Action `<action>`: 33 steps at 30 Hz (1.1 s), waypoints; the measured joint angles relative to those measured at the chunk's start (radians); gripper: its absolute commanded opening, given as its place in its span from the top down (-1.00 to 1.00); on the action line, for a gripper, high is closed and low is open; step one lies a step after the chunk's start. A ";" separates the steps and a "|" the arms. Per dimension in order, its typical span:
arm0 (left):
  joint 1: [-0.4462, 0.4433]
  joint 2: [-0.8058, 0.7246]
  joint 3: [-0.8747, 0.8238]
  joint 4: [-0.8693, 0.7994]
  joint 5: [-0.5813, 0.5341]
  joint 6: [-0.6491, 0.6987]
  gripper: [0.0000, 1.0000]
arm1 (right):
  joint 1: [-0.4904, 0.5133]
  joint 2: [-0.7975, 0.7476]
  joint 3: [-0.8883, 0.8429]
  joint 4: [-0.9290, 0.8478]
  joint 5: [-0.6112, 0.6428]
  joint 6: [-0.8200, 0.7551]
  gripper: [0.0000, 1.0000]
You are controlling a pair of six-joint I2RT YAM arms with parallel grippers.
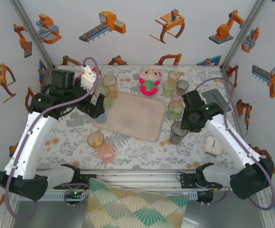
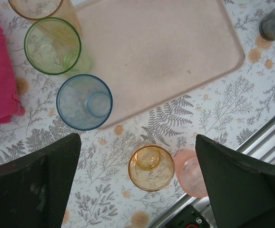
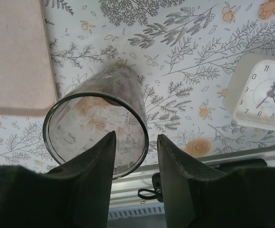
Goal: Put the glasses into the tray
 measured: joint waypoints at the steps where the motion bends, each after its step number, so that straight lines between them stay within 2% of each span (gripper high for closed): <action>1: 0.000 -0.001 -0.004 0.000 0.000 0.000 -0.95 | 0.000 0.000 -0.003 0.002 0.003 -0.001 0.25; 10: 0.000 -0.011 -0.019 0.003 -0.003 -0.003 -0.95 | -0.006 0.012 -0.023 0.015 0.022 -0.006 0.31; 16: 0.000 -0.011 -0.019 0.006 -0.002 -0.007 -0.95 | -0.006 0.012 -0.037 0.034 0.025 -0.011 0.47; 33: -0.002 -0.024 -0.019 0.006 -0.002 -0.016 -0.95 | -0.008 0.024 -0.048 0.057 0.025 -0.040 0.77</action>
